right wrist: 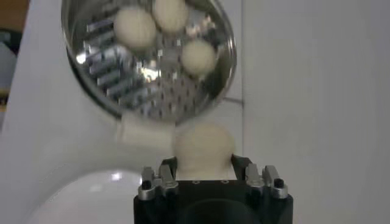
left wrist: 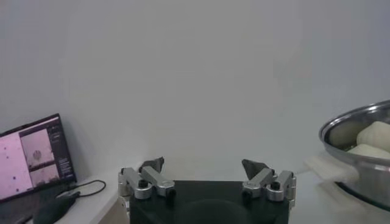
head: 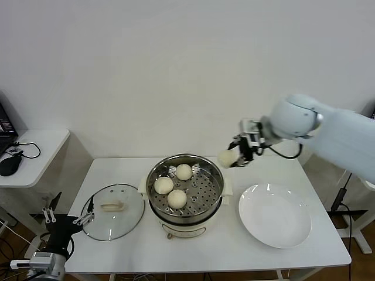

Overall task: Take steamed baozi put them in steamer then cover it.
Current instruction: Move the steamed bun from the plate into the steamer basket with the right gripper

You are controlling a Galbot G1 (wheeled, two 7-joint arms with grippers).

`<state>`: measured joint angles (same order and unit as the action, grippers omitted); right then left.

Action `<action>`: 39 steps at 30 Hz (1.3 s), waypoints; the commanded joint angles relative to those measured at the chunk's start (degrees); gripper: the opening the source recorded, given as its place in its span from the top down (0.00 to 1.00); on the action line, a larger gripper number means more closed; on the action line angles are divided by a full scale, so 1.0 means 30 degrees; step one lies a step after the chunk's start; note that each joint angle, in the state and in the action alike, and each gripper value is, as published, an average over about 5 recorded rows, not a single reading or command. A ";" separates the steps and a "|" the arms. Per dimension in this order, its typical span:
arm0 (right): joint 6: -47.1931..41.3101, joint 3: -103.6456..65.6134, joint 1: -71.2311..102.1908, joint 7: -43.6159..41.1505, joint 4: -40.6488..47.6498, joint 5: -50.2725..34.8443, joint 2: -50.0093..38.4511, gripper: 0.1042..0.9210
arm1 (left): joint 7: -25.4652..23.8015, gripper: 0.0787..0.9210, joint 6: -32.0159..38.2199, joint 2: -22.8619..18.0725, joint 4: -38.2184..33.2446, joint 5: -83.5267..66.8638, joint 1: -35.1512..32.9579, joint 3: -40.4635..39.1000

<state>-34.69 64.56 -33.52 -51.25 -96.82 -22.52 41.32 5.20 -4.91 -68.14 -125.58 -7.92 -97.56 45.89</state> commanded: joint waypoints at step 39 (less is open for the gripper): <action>-0.2332 0.1877 0.2844 0.2953 0.3176 -0.0725 0.5234 0.39 | -0.0023 0.12 -0.0006 -0.0086 0.0105 -0.0179 0.0058 0.0390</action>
<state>-41.50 70.69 -24.64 -41.50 -86.86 -25.24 57.63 5.15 -4.96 -68.38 -125.16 -8.46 -97.33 47.03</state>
